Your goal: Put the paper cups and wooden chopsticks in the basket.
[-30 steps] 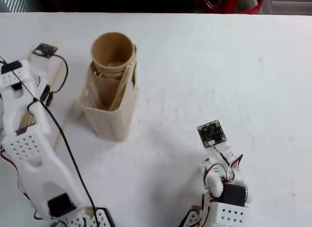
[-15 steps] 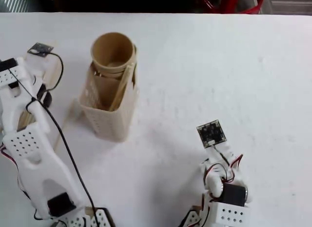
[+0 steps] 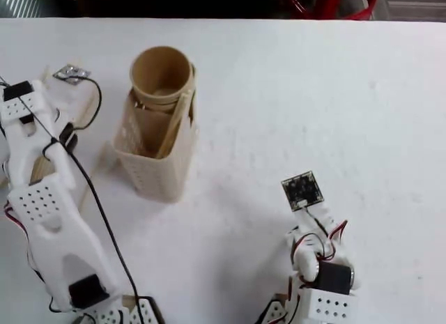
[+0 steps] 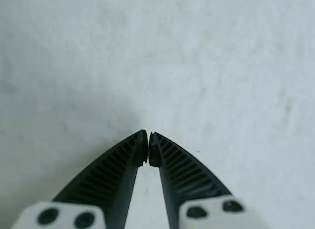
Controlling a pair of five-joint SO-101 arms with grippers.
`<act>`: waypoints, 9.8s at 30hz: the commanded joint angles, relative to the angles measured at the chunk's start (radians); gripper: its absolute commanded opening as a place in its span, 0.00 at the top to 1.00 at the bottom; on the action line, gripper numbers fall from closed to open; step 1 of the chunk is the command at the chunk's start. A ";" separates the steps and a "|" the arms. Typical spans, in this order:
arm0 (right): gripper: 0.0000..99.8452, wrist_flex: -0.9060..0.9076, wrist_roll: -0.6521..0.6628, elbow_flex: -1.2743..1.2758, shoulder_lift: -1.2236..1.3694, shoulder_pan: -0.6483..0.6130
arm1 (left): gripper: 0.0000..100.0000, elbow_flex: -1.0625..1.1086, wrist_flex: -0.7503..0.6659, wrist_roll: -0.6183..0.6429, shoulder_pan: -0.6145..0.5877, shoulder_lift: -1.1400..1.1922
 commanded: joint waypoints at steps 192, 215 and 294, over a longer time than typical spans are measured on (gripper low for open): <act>0.98 0.002 0.002 0.009 -0.007 0.004 | 0.98 1.172 -0.629 0.618 0.704 -1.870; 0.98 0.002 0.002 0.009 -0.007 0.005 | 0.89 1.163 -0.606 0.617 0.691 -1.808; 0.98 0.002 0.006 0.009 -0.007 0.008 | 0.97 1.290 -0.488 -0.163 -0.067 -0.746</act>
